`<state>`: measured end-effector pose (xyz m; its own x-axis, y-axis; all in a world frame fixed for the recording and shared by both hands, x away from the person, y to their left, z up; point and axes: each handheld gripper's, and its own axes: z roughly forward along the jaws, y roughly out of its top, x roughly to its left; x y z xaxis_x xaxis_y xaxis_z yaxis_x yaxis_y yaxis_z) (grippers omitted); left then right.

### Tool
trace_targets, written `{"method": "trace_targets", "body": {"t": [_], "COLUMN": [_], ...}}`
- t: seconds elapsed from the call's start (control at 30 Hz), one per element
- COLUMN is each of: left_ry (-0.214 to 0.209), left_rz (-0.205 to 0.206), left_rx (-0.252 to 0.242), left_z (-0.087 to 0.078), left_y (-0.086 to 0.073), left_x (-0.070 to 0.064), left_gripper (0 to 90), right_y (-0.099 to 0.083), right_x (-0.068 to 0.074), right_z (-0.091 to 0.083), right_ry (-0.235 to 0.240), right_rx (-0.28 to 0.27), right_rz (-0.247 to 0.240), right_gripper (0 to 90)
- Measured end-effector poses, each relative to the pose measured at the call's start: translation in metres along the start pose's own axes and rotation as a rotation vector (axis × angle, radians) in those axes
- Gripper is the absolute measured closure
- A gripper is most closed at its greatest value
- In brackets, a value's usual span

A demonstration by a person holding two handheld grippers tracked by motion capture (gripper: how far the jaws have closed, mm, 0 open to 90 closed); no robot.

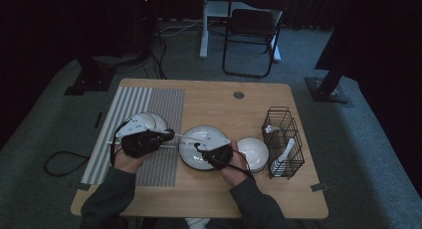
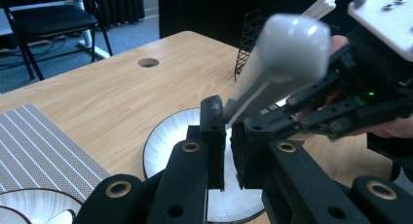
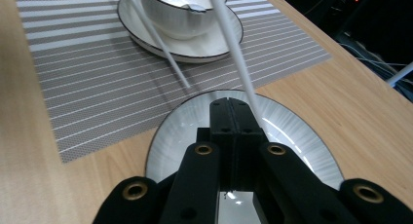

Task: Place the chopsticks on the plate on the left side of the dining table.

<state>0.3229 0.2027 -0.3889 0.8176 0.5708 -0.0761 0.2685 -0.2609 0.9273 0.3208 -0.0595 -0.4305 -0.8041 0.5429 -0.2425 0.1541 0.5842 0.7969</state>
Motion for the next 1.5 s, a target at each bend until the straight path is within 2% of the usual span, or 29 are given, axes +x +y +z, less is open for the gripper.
{"method": "trace_targets", "body": {"t": [0.53, 0.87, 0.9, 1.0, 1.23, 1.33, 1.5], "left_ry": [-0.013, -0.025, -0.028, -0.047, -0.055, -0.038, -0.023], "left_rz": [0.010, 0.015, 0.013, 0.001, -0.002, 0.000, -0.015], "left_rx": [0.007, 0.010, 0.007, -0.012, -0.017, -0.021, -0.026], "left_z": [-0.012, -0.012, -0.013, -0.014, -0.014, -0.013, -0.011], "left_y": [0.000, 0.002, 0.002, 0.004, 0.004, 0.005, 0.005], "left_x": [-0.004, -0.006, -0.006, -0.005, -0.004, -0.004, 0.000], "left_gripper": [84.8, 84.8, 84.8, 84.8, 84.8, 83.4, 81.2], "right_y": [-0.002, -0.002, 0.000, 0.001, 0.000, -0.001, -0.004], "right_x": [-0.005, -0.004, -0.003, -0.003, -0.001, -0.001, 0.004], "right_z": [0.017, 0.026, 0.028, 0.030, 0.032, 0.031, 0.028], "right_ry": [-0.007, -0.006, -0.020, -0.016, 0.006, 0.014, 0.032], "right_rx": [0.048, 0.077, 0.090, 0.094, 0.091, 0.086, 0.074], "right_rz": [-0.025, -0.057, -0.086, -0.095, -0.096, -0.096, -0.130], "right_gripper": [80.3, 78.2, 77.1, 75.2, 80.7, 81.7, 85.0]}}
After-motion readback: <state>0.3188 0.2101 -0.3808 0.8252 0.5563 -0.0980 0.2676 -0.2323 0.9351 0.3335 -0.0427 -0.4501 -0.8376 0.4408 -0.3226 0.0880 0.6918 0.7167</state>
